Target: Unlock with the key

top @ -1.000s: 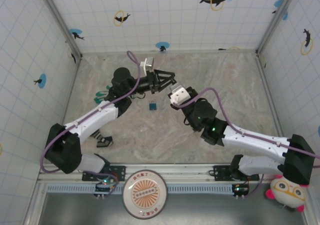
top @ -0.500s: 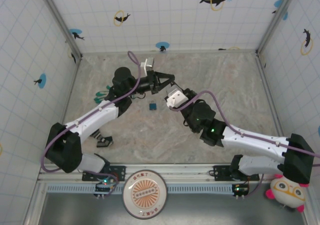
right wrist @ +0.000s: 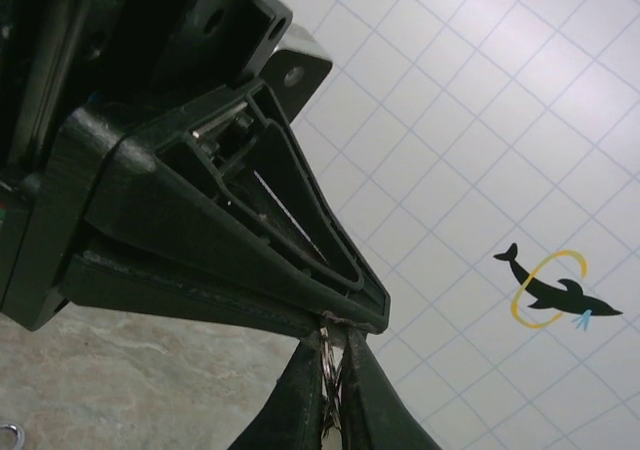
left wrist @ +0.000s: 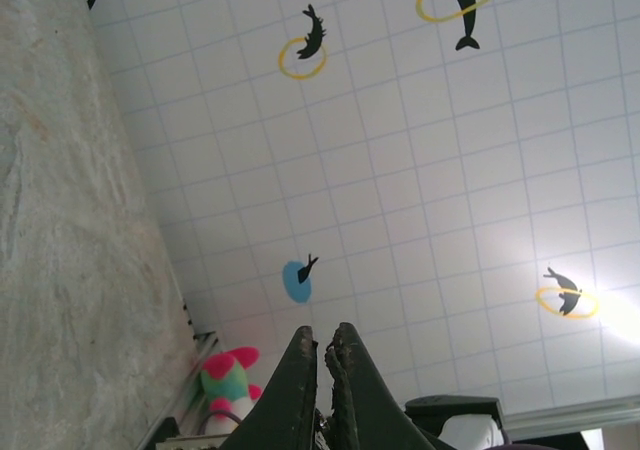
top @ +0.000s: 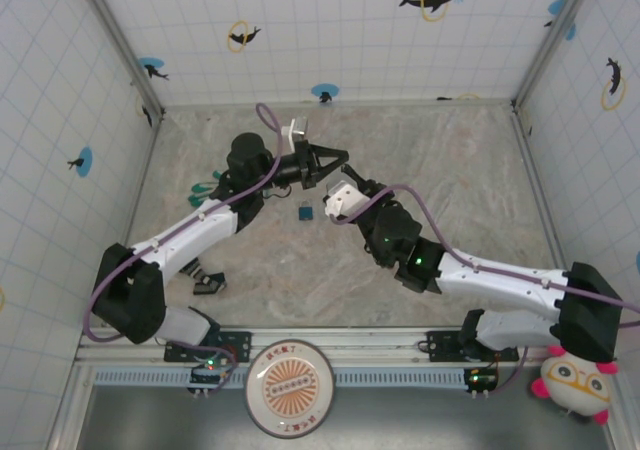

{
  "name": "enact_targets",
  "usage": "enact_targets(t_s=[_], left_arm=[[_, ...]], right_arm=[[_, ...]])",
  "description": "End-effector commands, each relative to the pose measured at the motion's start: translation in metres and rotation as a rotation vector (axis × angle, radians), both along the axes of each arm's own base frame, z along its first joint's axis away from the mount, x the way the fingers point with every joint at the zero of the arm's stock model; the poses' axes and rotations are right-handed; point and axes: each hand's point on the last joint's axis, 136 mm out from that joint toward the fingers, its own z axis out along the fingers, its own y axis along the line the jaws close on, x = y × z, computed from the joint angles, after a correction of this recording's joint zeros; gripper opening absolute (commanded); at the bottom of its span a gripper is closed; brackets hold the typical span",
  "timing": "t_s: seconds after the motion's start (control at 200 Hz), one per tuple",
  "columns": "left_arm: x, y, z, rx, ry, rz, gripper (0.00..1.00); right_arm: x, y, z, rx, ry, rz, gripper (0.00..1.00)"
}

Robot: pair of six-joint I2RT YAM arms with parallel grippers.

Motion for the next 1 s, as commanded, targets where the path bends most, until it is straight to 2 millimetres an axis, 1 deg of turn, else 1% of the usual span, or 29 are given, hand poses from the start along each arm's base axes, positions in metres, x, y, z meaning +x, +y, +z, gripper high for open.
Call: enact_targets(t_s=[0.0, 0.035, 0.12, 0.205, 0.31, 0.365, 0.42, 0.525, 0.601, 0.646, 0.731, 0.786, 0.831, 0.836, 0.856, 0.936, 0.981, 0.996], left_arm=[[-0.005, -0.004, 0.020, -0.004, -0.106, -0.015, 0.00], [-0.002, -0.004, 0.020, 0.005, -0.113, -0.003, 0.00], [0.005, -0.001, 0.015, 0.034, -0.118, 0.033, 0.00], [0.013, 0.003, 0.012, 0.055, -0.134, 0.070, 0.00], [0.022, 0.007, 0.004, 0.092, -0.150, 0.111, 0.00], [0.028, 0.010, 0.001, 0.117, -0.164, 0.128, 0.00], [0.033, 0.013, -0.005, 0.178, -0.188, 0.155, 0.00], [0.044, 0.022, -0.017, 0.312, -0.254, 0.218, 0.00], [0.049, 0.028, -0.023, 0.371, -0.287, 0.253, 0.00], [0.050, 0.030, -0.024, 0.389, -0.306, 0.260, 0.00], [0.054, 0.032, -0.030, 0.417, -0.323, 0.272, 0.00], [0.055, 0.031, -0.033, 0.427, -0.331, 0.271, 0.00], [0.056, 0.031, -0.035, 0.431, -0.329, 0.270, 0.00], [0.056, 0.031, -0.036, 0.432, -0.328, 0.269, 0.00], [0.056, 0.030, -0.036, 0.430, -0.329, 0.266, 0.00], [0.054, 0.029, -0.036, 0.422, -0.328, 0.255, 0.00], [0.052, 0.027, -0.035, 0.416, -0.328, 0.250, 0.00], [0.052, 0.027, -0.035, 0.414, -0.329, 0.249, 0.00]], right_arm=[[-0.002, 0.007, -0.016, -0.025, 0.029, 0.019, 0.16], [-0.002, 0.006, -0.017, -0.020, 0.036, 0.011, 0.20], [0.003, 0.001, -0.018, 0.023, 0.047, -0.025, 0.30], [0.007, -0.006, -0.016, 0.075, 0.062, -0.054, 0.36], [0.008, -0.014, -0.011, 0.165, 0.099, -0.054, 0.39], [0.011, -0.021, -0.010, 0.222, 0.135, -0.068, 0.39], [0.013, -0.030, -0.009, 0.287, 0.180, -0.077, 0.40], [0.020, -0.048, -0.009, 0.481, 0.319, -0.080, 0.42], [0.027, -0.055, -0.011, 0.680, 0.484, -0.026, 0.42], [0.035, -0.062, -0.015, 0.813, 0.583, -0.004, 0.42], [0.043, -0.057, -0.020, 1.022, 0.758, 0.122, 0.41], [0.046, -0.055, -0.020, 1.127, 0.815, 0.197, 0.41], [0.047, -0.052, -0.013, 1.202, 0.820, 0.275, 0.41], [0.046, -0.051, -0.014, 1.206, 0.828, 0.278, 0.41], [0.046, -0.049, -0.010, 1.234, 0.825, 0.315, 0.41], [0.047, -0.039, -0.003, 1.284, 0.853, 0.403, 0.43], [0.048, -0.029, -0.001, 1.286, 0.884, 0.447, 0.43], [0.045, -0.022, -0.001, 1.277, 0.911, 0.480, 0.43]])
